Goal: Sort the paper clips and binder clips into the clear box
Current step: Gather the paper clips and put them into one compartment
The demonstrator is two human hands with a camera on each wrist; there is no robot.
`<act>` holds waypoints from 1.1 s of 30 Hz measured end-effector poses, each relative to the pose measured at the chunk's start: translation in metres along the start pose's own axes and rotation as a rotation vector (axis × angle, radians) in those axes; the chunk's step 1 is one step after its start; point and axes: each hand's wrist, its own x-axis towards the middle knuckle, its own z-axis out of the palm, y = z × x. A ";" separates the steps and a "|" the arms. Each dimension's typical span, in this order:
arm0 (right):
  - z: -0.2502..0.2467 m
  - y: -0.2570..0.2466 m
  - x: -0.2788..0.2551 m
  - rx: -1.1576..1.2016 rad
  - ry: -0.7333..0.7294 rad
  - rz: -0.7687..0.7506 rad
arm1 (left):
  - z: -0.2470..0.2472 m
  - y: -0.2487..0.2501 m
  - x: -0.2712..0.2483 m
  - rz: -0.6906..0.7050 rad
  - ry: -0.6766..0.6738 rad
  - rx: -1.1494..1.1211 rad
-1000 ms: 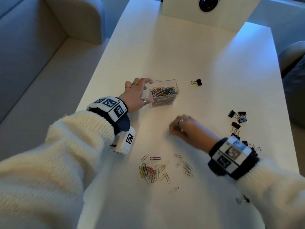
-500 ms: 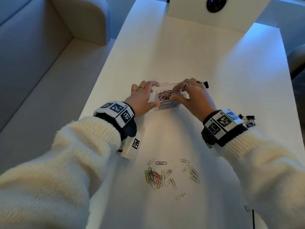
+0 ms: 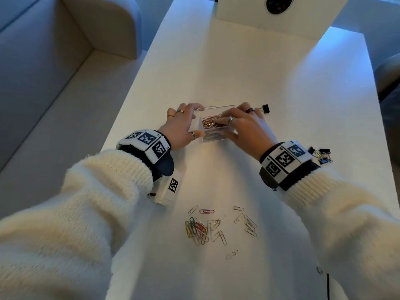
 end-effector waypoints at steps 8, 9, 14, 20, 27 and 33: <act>0.003 0.006 -0.008 0.045 0.070 -0.057 | 0.001 -0.001 0.001 -0.002 0.006 -0.010; 0.004 0.005 -0.007 0.065 0.057 -0.051 | 0.001 0.000 0.001 0.003 0.010 -0.009; -0.007 -0.003 -0.016 0.286 0.194 0.055 | 0.003 -0.004 0.003 -0.010 -0.013 0.008; -0.020 -0.008 -0.076 0.462 -0.180 0.075 | -0.011 -0.008 -0.038 0.219 0.426 0.043; 0.000 -0.038 -0.153 0.590 -1.061 0.086 | 0.054 -0.023 -0.131 0.061 -0.407 0.146; 0.016 -0.053 -0.150 0.498 -0.859 0.036 | 0.094 0.004 -0.127 0.121 -0.394 0.263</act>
